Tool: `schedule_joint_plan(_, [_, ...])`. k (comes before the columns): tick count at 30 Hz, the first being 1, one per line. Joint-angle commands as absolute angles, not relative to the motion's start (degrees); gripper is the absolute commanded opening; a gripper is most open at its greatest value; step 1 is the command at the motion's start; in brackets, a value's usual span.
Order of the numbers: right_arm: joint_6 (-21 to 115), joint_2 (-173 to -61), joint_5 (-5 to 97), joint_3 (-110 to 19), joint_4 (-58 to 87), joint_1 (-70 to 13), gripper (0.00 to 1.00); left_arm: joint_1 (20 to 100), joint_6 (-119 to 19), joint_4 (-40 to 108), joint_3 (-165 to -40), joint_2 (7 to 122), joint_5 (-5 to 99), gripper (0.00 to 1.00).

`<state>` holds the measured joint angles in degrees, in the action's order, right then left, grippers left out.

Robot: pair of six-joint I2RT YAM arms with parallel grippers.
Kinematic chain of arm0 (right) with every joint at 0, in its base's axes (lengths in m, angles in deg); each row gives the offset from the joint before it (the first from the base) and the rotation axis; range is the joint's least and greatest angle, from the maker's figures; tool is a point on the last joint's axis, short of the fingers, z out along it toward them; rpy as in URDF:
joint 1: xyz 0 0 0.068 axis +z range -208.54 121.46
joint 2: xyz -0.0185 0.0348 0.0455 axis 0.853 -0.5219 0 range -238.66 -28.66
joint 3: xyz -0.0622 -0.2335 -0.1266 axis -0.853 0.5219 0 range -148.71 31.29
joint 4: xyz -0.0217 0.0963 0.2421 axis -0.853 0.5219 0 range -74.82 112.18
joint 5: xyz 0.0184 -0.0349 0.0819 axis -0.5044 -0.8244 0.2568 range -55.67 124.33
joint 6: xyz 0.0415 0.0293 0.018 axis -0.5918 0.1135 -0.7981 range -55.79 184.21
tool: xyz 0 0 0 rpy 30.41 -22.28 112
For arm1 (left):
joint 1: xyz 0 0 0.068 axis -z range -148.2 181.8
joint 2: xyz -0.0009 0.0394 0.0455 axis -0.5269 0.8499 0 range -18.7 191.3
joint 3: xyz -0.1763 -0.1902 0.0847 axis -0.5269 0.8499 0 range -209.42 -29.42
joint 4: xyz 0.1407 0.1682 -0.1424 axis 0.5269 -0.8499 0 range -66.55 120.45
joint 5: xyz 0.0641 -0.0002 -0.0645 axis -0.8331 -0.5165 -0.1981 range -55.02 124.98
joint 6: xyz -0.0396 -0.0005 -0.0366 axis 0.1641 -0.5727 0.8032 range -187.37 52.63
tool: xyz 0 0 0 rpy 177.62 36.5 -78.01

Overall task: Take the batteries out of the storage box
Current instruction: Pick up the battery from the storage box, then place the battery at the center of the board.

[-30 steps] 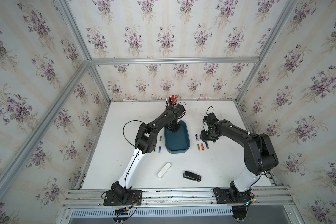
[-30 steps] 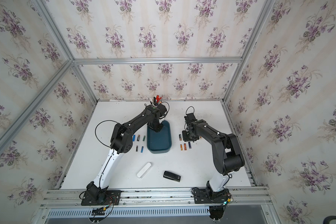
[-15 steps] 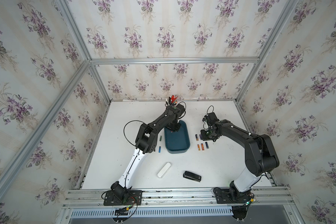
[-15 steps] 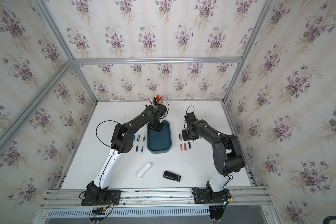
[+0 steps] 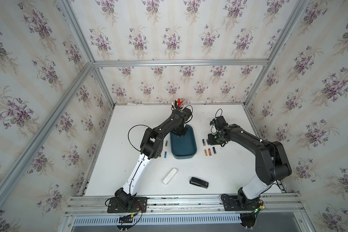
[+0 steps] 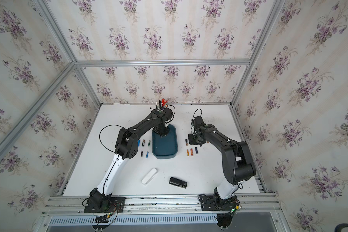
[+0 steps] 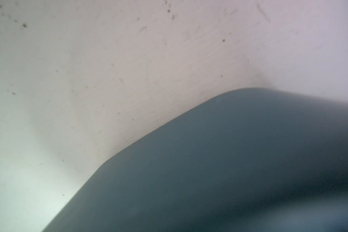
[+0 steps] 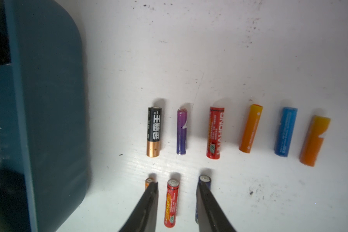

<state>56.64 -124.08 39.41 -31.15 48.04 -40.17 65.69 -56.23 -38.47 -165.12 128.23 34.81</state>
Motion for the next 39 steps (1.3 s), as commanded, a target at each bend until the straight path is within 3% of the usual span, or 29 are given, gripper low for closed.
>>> schedule_joint_plan(1, [55.95, -123.70, 39.67, -31.12, 47.36, -40.08, 0.37, 65.63, -54.94, -40.43, -164.55, 126.29, 35.48, 0.13])
schedule_joint_plan(20, [55.59, -121.63, 40.56, -30.83, 47.60, -40.01, 0.37, 64.98, -51.78, -39.59, -153.77, 110.44, 36.91, 0.13])
schedule_joint_plan(31, [56.11, -121.31, 41.97, -30.19, 46.93, -39.99, 0.37, 60.41, -48.54, -35.88, -129.80, 92.29, 34.97, 0.14])
schedule_joint_plan(39, [56.78, -121.25, 42.31, -29.89, 47.94, -39.90, 0.37, 57.61, -43.54, -27.64, -112.91, 87.64, 36.80, 0.14])
